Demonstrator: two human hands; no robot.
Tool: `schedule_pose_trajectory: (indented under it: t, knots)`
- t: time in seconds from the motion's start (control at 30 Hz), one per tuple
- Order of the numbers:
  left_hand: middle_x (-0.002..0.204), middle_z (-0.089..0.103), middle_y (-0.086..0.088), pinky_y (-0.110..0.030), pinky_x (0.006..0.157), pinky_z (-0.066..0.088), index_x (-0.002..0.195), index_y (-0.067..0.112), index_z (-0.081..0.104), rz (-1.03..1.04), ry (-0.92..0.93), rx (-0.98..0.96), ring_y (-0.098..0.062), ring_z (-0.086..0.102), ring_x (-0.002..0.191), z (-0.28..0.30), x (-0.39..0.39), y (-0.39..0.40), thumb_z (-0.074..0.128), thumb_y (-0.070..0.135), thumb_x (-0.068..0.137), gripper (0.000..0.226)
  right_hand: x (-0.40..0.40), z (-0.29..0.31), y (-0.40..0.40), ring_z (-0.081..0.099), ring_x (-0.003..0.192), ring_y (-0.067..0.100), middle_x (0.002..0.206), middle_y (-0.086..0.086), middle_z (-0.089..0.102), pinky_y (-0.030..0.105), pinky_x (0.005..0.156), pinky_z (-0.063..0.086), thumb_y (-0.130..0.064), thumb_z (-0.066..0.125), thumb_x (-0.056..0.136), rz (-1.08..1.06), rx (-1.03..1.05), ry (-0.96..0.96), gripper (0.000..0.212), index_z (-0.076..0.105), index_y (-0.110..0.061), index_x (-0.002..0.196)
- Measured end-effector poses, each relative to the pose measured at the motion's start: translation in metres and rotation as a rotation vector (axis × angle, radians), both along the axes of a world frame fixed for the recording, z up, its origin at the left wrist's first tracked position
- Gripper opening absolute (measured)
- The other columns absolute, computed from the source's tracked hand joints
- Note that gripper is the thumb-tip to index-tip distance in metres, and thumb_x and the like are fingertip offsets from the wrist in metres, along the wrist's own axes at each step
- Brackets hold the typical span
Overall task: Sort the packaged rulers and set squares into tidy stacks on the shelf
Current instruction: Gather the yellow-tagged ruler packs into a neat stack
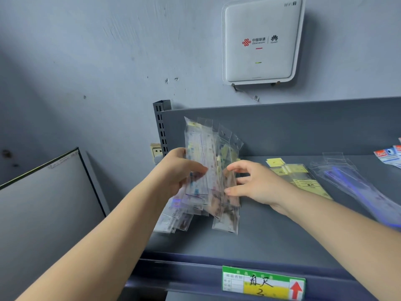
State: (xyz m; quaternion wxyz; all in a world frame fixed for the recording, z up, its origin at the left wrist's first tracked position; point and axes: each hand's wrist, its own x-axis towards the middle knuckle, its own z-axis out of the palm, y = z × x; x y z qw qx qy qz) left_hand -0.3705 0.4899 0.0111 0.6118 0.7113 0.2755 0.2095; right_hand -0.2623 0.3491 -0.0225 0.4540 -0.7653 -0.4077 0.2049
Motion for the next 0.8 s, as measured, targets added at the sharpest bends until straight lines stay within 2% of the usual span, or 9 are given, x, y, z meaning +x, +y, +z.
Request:
schedule_pose_trajectory:
  t: [0.13,0.23,0.3,0.4,0.47,0.6,0.7,0.8]
  knots:
    - [0.098,0.067,-0.020,-0.049,0.085,0.054,0.106,0.003,0.056,0.059,-0.101,-0.040,-0.034,0.066,0.085,0.003,-0.013,0.006,0.061,-0.017,0.077,0.036,-0.002,-0.004,0.002,0.050,0.116,0.012,0.134,-0.001,0.048,0.021,0.086,0.039,-0.024,0.075,0.076,0.005,-0.133,-0.195,0.051,0.054,-0.025,0.122]
    - [0.098,0.067,-0.018,-0.043,0.081,0.054,0.122,0.003,0.051,0.075,-0.203,-0.099,-0.028,0.066,0.080,0.001,-0.023,0.006,0.061,-0.016,0.077,0.050,-0.004,-0.001,0.002,0.049,0.110,0.012,0.132,-0.002,0.049,0.020,0.084,0.035,-0.033,0.069,0.081,0.007,-0.176,-0.341,0.042,0.056,-0.027,0.121]
    - [0.106,0.065,-0.021,-0.042,0.082,0.053,0.130,0.003,0.045,0.071,-0.264,-0.132,-0.028,0.065,0.082,-0.003,-0.025,0.002,0.062,-0.016,0.077,0.059,-0.006,0.007,0.000,0.052,0.116,0.013,0.126,-0.004,0.056,0.022,0.092,0.038,-0.035,0.066,0.083,-0.021,-0.023,-0.283,0.034,0.059,-0.026,0.116]
    - [0.109,0.064,-0.020,-0.035,0.074,0.056,0.126,0.005,0.047,0.023,-0.356,-0.142,-0.026,0.065,0.080,-0.005,-0.025,-0.013,0.061,-0.017,0.077,0.056,-0.017,0.022,-0.004,0.064,0.095,0.013,0.101,-0.005,0.066,0.032,0.092,0.050,-0.042,0.069,0.077,0.005,0.201,-0.078,0.027,0.060,-0.031,0.100]
    - [0.103,0.066,-0.018,-0.035,0.071,0.057,0.118,0.004,0.051,-0.043,-0.416,-0.125,-0.025,0.066,0.080,-0.004,-0.024,-0.027,0.061,-0.018,0.077,0.048,-0.024,0.029,-0.010,0.064,0.081,0.013,0.092,-0.005,0.066,0.032,0.084,0.052,-0.045,0.073,0.071,-0.001,0.221,-0.117,0.036,0.057,-0.029,0.100]
    - [0.100,0.069,-0.013,-0.034,0.066,0.058,0.118,0.009,0.053,-0.071,-0.489,-0.052,-0.026,0.068,0.082,-0.007,-0.017,-0.054,0.066,-0.017,0.072,0.054,-0.036,0.036,-0.031,0.058,0.074,0.011,0.087,-0.007,0.060,0.029,0.070,0.049,-0.047,0.080,0.062,-0.133,0.173,-0.327,0.056,0.046,-0.029,0.102]
    - [0.105,0.068,-0.017,-0.038,0.069,0.058,0.120,0.010,0.052,-0.071,-0.508,-0.040,-0.032,0.068,0.086,-0.011,-0.010,-0.073,0.069,-0.015,0.071,0.058,-0.039,0.031,-0.048,0.055,0.066,0.013,0.075,-0.004,0.061,0.035,0.067,0.051,-0.036,0.084,0.062,-0.171,0.230,-0.316,0.048,0.044,-0.033,0.089]
    - [0.099,0.069,-0.011,-0.029,0.060,0.058,0.121,0.016,0.054,-0.105,-0.503,-0.048,-0.022,0.068,0.079,-0.015,-0.005,-0.089,0.068,-0.006,0.078,0.051,-0.033,0.022,-0.063,0.057,0.059,0.012,0.065,-0.005,0.062,0.035,0.063,0.052,-0.027,0.083,0.066,-0.234,0.295,-0.236,0.037,0.050,-0.032,0.081]
